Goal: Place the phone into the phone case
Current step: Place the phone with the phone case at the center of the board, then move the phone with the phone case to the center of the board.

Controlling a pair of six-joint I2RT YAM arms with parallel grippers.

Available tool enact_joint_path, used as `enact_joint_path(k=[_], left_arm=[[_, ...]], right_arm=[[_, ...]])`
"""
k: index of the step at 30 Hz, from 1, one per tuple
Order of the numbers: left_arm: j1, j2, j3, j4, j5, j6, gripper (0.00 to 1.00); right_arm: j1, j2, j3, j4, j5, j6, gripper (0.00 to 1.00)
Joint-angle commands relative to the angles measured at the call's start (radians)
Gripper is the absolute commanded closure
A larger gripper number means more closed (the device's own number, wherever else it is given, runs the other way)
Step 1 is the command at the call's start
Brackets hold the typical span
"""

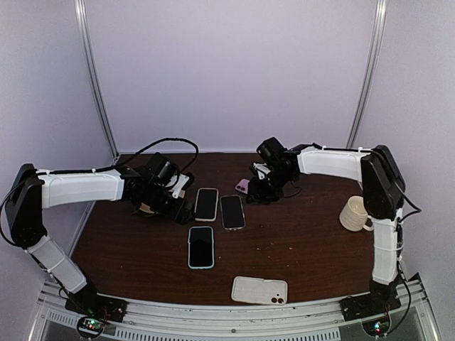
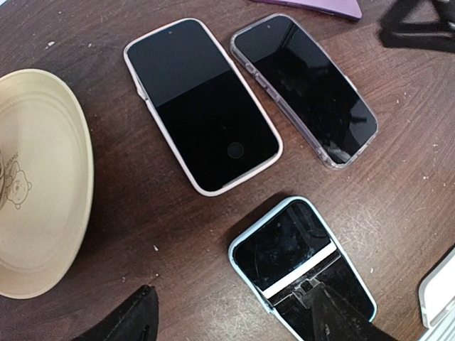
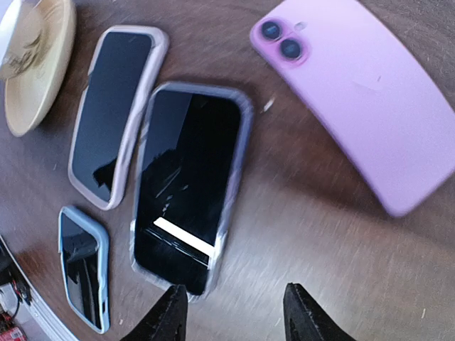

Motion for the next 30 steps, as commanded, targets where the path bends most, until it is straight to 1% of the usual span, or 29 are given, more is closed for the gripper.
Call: enact_joint_path(k=[1,3,7,11,13,16,19,25,30], left_arm=[[0.005,0.004,-0.007,0.016,-0.007,-0.004,0.22],[0.005,0.001,-0.004,0.014,-0.013,0.0,0.21],[0.005,-0.001,-0.006,0.013,-0.021,0.001,0.21],[0.005,-0.001,-0.003,0.009,-0.013,-0.001,0.21],[0.005,-0.005,-0.003,0.007,-0.013,0.0,0.2],[0.005,-0.015,-0.006,0.006,-0.02,0.004,0.21],[0.005,-0.021,-0.003,0.001,-0.021,0.009,0.2],[0.005,-0.025,-0.004,0.001,-0.022,0.012,0.2],[0.005,-0.014,-0.003,0.003,-0.01,0.012,0.2]], right_arm=[[0.112,-0.119,-0.118,-0.023,0.118,0.005,0.51],[0.166,-0.133,-0.166,0.005,0.124,0.043,0.55],[0.243,-0.117,-0.196,0.042,0.157,0.111,0.69],[0.258,-0.065,-0.192,0.119,0.149,0.179,0.78],[0.258,-0.035,-0.187,0.148,0.176,0.202,0.83],[0.258,0.021,-0.147,0.166,0.232,0.209,0.88],[0.256,0.073,-0.107,0.171,0.265,0.216,0.9],[0.254,0.122,-0.054,0.183,0.3,0.216,0.91],[0.257,0.135,-0.044,0.218,0.256,0.228,0.91]])
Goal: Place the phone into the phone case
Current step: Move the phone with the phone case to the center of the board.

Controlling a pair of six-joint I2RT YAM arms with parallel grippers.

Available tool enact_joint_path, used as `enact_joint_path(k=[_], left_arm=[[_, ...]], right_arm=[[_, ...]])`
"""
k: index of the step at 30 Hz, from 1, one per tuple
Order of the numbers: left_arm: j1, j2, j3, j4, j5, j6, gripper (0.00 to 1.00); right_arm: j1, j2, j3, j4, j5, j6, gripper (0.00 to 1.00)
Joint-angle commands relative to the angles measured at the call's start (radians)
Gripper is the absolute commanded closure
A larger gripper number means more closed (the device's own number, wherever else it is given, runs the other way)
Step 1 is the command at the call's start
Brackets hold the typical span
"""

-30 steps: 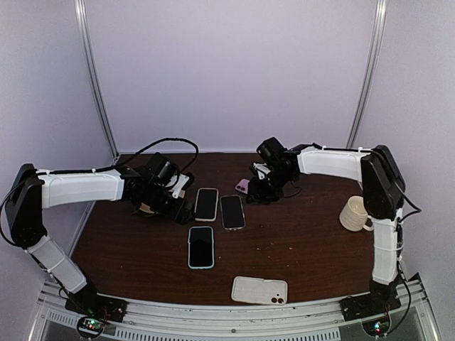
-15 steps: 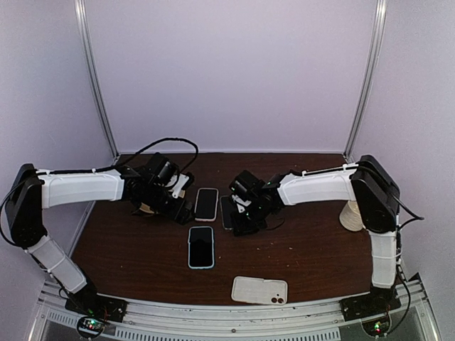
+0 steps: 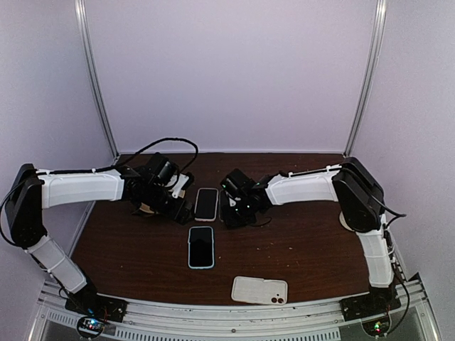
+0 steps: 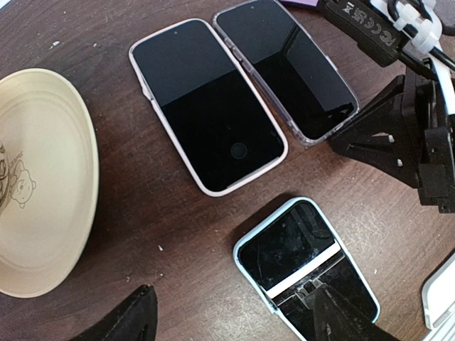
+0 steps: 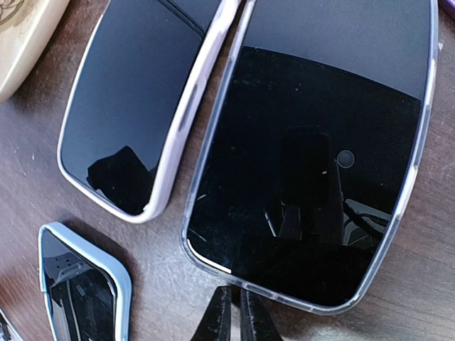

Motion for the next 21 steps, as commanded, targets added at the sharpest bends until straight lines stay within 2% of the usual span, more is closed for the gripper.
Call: enact_joint_path(k=[1,8,10,14,21], left_arm=[[0.005,-0.011,-0.002,0.005,0.007,0.01,0.2],[0.005,-0.005,0.0,-0.01,0.024,0.009,0.23],[0.005,-0.003,0.002,-0.027,0.046,0.006,0.31],[0.005,0.025,-0.024,-0.066,0.071,-0.005,0.55],[0.005,0.136,-0.014,-0.09,0.029,-0.009,0.62]], right_arm=[[-0.002,0.048,0.017,0.031,0.021,0.023,0.91],[-0.006,0.07,0.064,0.004,0.023,-0.007,0.91],[0.0,0.037,0.032,0.005,0.017,-0.032,0.9],[0.032,-0.061,-0.041,0.011,-0.022,-0.105,0.88],[0.076,-0.17,-0.147,0.008,-0.038,-0.062,0.88]])
